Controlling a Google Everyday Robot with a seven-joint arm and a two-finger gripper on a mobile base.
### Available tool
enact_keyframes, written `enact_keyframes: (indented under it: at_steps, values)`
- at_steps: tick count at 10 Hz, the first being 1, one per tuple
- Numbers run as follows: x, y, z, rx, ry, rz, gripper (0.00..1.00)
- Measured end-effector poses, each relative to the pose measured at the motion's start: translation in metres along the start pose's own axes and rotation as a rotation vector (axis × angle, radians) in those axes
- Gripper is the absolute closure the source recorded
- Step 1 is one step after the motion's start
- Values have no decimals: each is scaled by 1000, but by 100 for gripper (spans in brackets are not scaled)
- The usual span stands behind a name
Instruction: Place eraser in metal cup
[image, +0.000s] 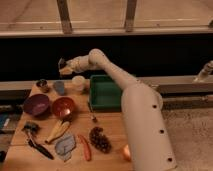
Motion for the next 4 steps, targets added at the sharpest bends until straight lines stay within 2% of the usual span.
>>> enact_keyframes:
  at_steps: [2,4]
  values:
    - [-2,1,2,-3,-7,-1,84]
    - [1,-2,4,-13,10,9,84]
